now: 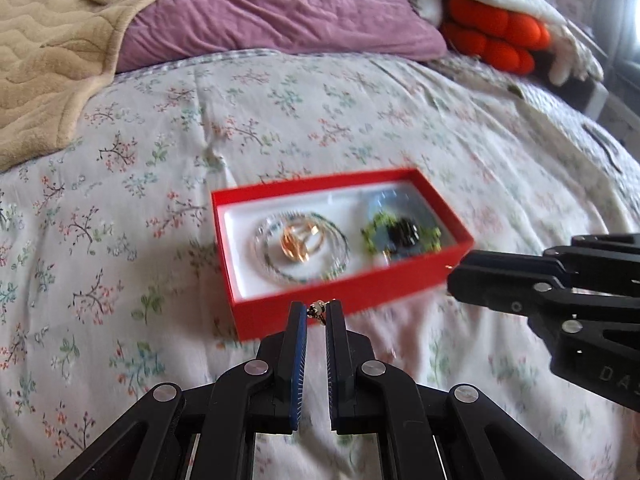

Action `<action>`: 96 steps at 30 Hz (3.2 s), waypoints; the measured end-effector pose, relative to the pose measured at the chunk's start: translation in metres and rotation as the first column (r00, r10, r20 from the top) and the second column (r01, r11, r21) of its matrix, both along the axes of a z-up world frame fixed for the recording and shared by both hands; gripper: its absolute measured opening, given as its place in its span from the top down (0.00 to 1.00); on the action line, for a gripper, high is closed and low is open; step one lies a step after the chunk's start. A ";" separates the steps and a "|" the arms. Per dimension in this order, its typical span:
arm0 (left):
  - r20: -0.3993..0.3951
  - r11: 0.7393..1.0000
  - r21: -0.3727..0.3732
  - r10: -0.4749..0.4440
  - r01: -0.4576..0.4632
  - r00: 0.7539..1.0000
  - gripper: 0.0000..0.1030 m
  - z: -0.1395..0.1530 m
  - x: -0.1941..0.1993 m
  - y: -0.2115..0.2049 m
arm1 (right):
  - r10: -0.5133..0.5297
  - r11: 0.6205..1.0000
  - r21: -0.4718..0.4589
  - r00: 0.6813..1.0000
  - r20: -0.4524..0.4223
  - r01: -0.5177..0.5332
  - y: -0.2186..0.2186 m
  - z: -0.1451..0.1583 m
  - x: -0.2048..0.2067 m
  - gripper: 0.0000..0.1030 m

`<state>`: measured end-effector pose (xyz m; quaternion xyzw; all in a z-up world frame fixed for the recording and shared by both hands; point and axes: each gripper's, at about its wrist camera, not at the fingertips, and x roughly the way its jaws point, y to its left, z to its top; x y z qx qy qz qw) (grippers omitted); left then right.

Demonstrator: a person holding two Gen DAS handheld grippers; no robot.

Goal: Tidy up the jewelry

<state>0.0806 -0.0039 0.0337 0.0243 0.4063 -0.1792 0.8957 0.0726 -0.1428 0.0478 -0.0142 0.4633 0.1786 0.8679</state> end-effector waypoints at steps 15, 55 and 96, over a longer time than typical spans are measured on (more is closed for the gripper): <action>-0.042 1.000 -0.022 0.021 -0.022 0.999 0.96 -0.017 0.045 -0.036 | -0.161 0.982 0.093 0.986 -0.051 0.165 -0.032 -0.010 0.068 0.90; -0.055 0.996 0.082 0.044 -0.040 0.998 0.34 -0.010 0.002 -0.012 | -0.127 0.991 0.041 0.990 -0.062 0.130 -0.053 -0.001 0.039 0.55; -0.116 1.000 -0.004 -0.030 0.030 0.993 0.59 -0.059 -0.026 -0.050 | -0.220 0.956 -0.252 0.940 -0.262 0.154 -0.076 -0.040 -0.016 0.21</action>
